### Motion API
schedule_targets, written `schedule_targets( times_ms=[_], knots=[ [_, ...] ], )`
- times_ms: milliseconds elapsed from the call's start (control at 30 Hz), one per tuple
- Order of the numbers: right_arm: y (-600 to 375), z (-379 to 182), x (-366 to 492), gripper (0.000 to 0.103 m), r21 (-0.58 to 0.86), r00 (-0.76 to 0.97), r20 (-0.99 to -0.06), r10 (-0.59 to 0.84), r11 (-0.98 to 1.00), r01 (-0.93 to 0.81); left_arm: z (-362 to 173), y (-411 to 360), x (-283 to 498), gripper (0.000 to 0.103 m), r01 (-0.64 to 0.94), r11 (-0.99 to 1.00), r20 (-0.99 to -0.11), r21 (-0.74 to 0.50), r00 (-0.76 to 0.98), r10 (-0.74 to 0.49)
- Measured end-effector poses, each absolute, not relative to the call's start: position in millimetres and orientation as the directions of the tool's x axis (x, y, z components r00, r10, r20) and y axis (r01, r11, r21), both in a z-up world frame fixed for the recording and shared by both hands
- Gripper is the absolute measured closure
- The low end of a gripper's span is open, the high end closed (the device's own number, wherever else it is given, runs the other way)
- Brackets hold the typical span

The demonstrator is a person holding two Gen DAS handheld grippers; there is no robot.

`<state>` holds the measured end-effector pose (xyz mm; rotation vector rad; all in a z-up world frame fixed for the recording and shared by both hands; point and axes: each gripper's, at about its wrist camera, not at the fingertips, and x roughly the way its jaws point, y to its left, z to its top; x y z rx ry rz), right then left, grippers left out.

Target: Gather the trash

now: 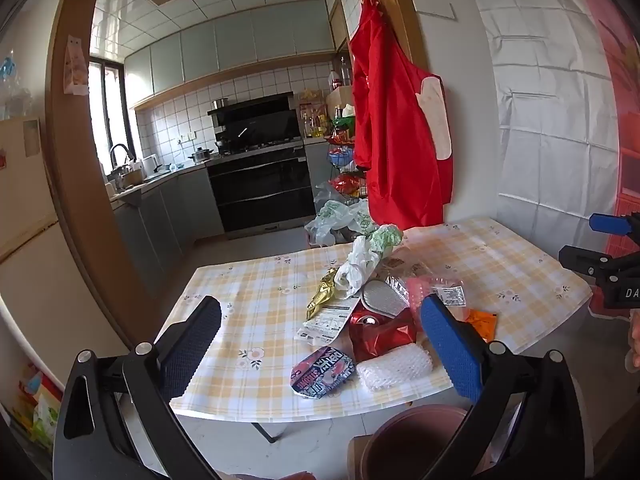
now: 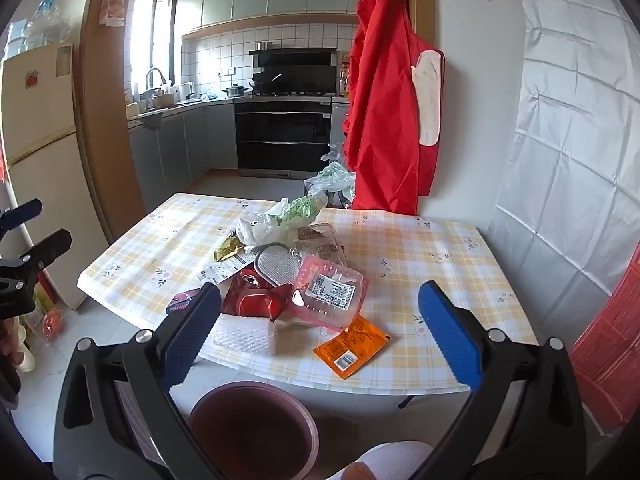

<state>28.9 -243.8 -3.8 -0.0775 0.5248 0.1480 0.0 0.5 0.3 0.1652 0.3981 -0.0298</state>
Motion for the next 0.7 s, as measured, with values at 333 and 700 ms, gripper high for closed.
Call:
schedule_targets(
  times_ms=[333, 700],
  knots=[
    [-236.8, -4.7, 30.9, 0.006, -0.075, 0.860, -0.499, 0.104, 0.984, -0.162, 4.1, -0.3, -3.3, 0.005, 0.070, 0.985, -0.392, 0.157, 0.920, -0.003],
    [-237.6, -7.9, 28.9, 0.006, -0.061, 0.858, -0.502, 0.104, 0.986, -0.155, -3.0, -2.7, -1.7, 0.005, 0.077, 0.986, -0.396, 0.151, 0.918, -0.011]
  ],
)
